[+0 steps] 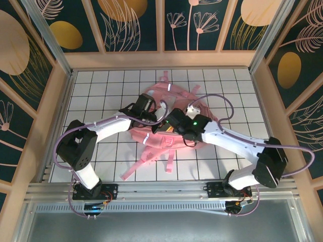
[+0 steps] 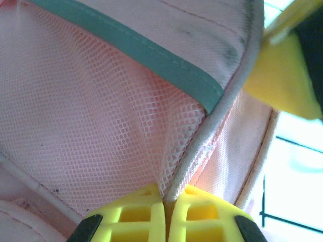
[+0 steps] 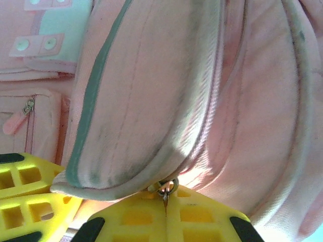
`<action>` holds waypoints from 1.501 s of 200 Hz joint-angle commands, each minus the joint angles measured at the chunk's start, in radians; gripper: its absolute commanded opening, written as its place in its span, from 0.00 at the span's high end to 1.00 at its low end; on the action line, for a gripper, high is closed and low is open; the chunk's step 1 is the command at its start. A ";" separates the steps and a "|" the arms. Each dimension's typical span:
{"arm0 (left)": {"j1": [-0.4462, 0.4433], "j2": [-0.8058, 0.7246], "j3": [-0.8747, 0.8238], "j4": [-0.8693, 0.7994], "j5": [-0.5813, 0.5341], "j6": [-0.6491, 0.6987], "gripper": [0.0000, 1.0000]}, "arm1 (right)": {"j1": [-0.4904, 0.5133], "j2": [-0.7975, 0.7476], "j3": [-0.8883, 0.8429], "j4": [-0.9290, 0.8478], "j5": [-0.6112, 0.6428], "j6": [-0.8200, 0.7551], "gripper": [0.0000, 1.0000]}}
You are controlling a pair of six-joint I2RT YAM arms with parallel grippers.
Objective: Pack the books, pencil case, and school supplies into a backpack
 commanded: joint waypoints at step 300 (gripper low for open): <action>-0.117 -0.085 0.060 -0.216 -0.286 0.600 0.40 | -0.274 -0.208 -0.316 0.545 -0.995 -0.702 1.00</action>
